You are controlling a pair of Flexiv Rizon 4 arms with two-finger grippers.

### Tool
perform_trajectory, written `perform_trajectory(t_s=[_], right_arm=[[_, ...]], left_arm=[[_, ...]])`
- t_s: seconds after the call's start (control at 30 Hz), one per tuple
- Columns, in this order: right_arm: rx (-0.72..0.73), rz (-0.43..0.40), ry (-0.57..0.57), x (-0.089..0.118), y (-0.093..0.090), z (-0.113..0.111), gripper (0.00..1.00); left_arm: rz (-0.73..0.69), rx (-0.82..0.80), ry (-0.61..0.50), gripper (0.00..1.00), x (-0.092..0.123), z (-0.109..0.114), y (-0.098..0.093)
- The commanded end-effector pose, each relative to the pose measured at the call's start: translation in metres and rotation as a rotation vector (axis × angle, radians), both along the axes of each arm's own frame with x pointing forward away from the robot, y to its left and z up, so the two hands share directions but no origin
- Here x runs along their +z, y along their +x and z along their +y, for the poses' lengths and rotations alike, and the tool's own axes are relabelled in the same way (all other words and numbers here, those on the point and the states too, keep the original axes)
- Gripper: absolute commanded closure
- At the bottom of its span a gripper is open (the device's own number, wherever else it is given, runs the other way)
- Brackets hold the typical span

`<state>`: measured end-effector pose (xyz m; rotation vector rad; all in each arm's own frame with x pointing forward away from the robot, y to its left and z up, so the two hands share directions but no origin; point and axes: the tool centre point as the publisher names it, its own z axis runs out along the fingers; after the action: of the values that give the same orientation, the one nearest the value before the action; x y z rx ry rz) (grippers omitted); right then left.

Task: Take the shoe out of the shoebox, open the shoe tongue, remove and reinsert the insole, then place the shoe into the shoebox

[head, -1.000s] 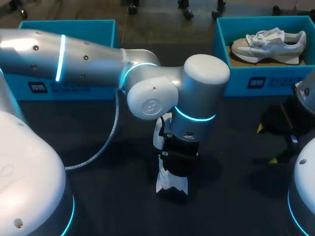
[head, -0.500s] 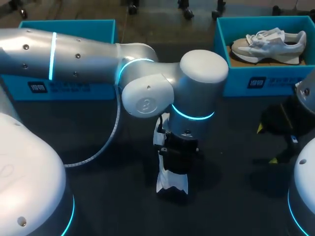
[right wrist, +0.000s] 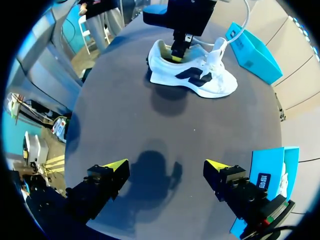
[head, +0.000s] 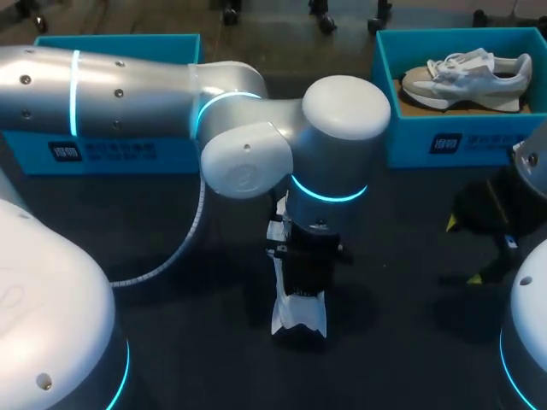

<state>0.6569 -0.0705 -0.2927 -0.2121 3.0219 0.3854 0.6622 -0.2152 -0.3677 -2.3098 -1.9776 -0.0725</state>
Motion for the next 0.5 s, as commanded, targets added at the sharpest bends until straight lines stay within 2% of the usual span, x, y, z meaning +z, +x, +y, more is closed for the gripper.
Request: perform_trajectory(t_s=[0.03, 0.27, 0.33, 0.4, 0.43, 0.5], right_arm=[[0.0, -0.003, -0.001, -0.001, -0.001, 0.0, 0.0], [0.0, -0.003, -0.001, -0.001, -0.001, 0.0, 0.0], [0.0, -0.003, -0.001, -0.001, -0.001, 0.0, 0.0], [0.0, -0.003, -0.001, -0.001, -0.001, 0.0, 0.0], [0.0, -0.003, -0.001, -0.001, -0.001, 0.0, 0.0], [0.0, -0.003, -0.001, -0.001, -0.001, 0.0, 0.0]], left_arm=[[0.012, 0.013, -0.027, 1.0, 0.003, 0.002, 0.004], [-0.009, 0.055, -0.018, 1.0, -0.002, 0.003, 0.01], [-0.011, 0.057, -0.018, 0.58, -0.002, 0.005, 0.012], [-0.015, 0.063, -0.016, 0.24, -0.001, 0.006, 0.014], [-0.016, 0.063, -0.015, 0.12, -0.001, 0.006, 0.016], [-0.016, 0.061, -0.009, 0.02, -0.001, 0.006, 0.018]])
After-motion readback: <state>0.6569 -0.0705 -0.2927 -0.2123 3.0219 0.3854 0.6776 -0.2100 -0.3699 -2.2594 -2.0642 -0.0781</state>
